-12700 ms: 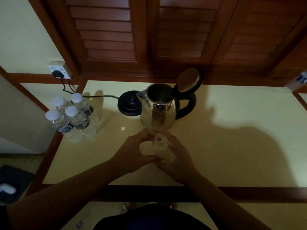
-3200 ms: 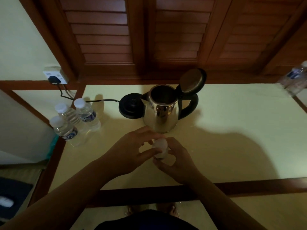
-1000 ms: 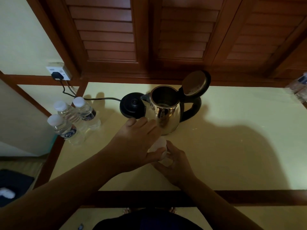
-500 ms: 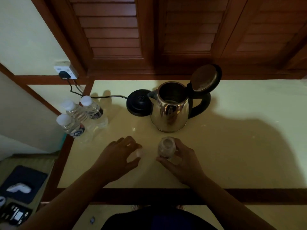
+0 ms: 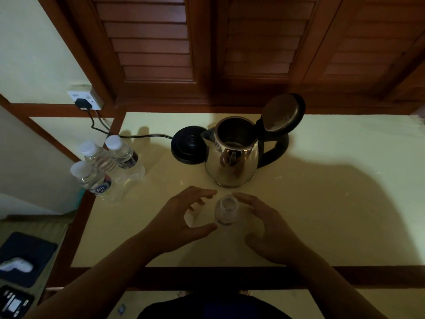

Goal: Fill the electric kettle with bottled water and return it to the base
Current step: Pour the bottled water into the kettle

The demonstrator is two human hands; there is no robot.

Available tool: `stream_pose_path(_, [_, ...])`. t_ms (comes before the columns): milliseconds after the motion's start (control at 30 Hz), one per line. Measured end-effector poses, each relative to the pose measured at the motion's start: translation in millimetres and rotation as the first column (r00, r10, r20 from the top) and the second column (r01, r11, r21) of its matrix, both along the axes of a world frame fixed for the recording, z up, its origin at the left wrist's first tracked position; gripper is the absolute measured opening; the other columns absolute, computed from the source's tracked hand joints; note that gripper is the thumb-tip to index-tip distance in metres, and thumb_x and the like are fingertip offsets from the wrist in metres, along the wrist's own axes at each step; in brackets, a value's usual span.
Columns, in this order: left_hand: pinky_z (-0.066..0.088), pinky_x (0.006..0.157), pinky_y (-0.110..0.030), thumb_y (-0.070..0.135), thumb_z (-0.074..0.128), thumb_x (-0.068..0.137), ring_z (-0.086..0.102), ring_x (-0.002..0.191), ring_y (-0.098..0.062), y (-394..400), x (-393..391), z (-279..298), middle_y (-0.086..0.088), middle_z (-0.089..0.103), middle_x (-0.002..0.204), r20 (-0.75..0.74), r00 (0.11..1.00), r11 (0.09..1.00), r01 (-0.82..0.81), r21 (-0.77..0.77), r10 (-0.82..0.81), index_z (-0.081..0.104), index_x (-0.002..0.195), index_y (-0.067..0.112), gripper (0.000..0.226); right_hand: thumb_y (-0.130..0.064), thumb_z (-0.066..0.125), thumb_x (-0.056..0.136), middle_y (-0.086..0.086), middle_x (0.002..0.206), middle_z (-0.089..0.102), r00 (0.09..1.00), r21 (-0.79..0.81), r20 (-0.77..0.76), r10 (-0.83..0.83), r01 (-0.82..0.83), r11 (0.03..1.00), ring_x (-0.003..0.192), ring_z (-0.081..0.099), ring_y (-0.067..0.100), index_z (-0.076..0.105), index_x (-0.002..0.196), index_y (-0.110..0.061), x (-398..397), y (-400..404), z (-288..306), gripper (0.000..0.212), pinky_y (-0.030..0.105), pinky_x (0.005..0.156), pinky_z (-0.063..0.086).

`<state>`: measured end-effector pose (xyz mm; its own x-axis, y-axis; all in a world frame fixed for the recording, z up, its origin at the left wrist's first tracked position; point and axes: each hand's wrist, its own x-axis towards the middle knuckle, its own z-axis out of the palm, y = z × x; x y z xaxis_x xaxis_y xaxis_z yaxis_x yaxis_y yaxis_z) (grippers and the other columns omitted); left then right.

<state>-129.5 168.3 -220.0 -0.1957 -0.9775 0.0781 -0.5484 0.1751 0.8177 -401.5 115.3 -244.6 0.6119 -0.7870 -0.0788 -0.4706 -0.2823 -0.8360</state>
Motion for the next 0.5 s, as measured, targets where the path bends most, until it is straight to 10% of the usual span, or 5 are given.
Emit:
stream_pose_path(233, [0.054, 0.091, -0.031, 0.037, 0.091, 0.077, 0.064, 0.118, -0.005, -8.1, -20.0, -4.7, 0.019, 0.068, 0.127, -0.077, 0.997, 0.998, 0.022, 0.062, -0.017, 0.064, 0.133, 0.031, 0.063, -0.045, 0.065, 0.089, -0.007, 0.167, 0.039, 0.947, -0.2, 0.064, -0.315, 0.321, 0.926, 0.152, 0.042, 0.018, 0.033, 0.164, -0.027, -12.6, -13.4, -16.3, 0.084, 0.054, 0.117, 0.045])
stream_pose_path(500, [0.049, 0.088, -0.011, 0.03, 0.088, 0.076, 0.069, 0.107, -0.002, -12.0, -29.2, -2.1, 0.02, 0.072, 0.115, -0.179, 0.983, 0.997, -0.026, 0.069, 0.038, 0.068, 0.122, 0.026, 0.051, -0.058, 0.075, 0.088, -0.006, 0.178, 0.0, 0.912, -0.305, 0.181, -0.368, 0.408, 0.861, 0.164, 0.004, 0.012, 0.002, 0.168, -0.029, 36.5, -31.5, -5.7, 0.112, 0.032, 0.128, 0.019])
